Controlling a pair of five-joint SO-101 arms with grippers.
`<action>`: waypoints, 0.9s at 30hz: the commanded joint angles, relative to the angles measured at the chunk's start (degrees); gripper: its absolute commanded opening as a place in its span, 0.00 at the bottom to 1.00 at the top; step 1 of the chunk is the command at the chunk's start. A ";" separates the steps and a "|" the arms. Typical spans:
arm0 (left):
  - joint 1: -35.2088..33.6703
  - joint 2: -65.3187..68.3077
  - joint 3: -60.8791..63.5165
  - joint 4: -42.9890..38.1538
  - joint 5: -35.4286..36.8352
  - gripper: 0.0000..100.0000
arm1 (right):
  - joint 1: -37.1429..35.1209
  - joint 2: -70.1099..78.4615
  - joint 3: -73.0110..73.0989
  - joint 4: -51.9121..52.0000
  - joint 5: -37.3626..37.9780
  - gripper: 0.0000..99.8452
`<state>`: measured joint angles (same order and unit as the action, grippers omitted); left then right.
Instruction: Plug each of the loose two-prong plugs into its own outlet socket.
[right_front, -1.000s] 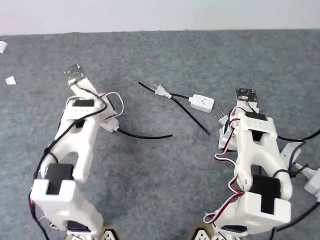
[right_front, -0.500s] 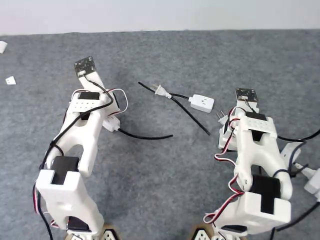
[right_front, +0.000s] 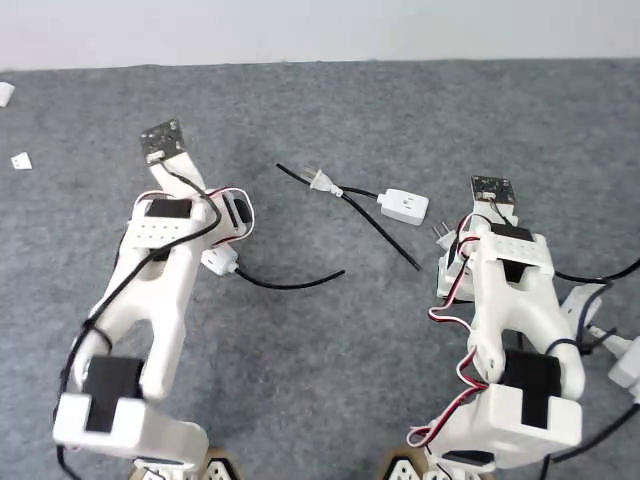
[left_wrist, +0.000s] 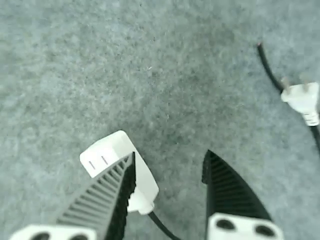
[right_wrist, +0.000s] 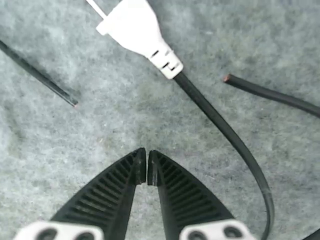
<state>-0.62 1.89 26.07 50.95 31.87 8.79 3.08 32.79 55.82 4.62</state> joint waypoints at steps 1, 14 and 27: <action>-2.37 -9.05 3.30 0.62 3.43 0.21 | -0.66 -0.66 -0.26 0.84 1.67 0.01; -2.73 -7.38 11.21 -2.20 3.87 0.21 | -0.66 -0.66 -0.26 0.84 1.93 0.01; -2.64 8.79 -3.82 -2.55 3.87 0.21 | -0.66 -0.66 -0.26 0.84 1.93 0.01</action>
<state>-3.43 10.42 27.56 49.80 35.12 8.62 3.08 32.79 55.82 5.85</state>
